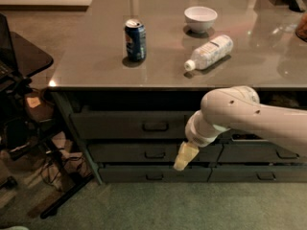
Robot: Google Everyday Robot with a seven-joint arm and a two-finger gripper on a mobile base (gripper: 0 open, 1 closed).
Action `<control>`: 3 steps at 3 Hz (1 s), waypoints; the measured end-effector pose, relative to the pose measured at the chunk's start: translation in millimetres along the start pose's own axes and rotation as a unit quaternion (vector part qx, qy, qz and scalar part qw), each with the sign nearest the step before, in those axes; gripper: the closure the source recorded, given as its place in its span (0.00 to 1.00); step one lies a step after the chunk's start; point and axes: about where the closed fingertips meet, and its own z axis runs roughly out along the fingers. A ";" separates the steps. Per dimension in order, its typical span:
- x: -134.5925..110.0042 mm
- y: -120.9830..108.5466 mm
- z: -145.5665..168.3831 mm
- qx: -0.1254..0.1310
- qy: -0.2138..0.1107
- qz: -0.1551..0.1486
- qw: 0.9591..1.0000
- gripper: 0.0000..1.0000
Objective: Close top drawer
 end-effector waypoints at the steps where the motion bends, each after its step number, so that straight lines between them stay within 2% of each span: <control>1: 0.0 0.1 0.0 0.000 0.000 0.000 1.000 0.00; 2: -26.2 -20.2 2.5 0.009 -0.018 -0.008 1.000 0.00; 3: -26.2 -20.2 2.5 0.009 -0.018 -0.008 1.000 0.00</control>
Offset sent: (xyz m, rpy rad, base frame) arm 0.0986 0.0540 0.0348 0.0809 -0.1202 0.0399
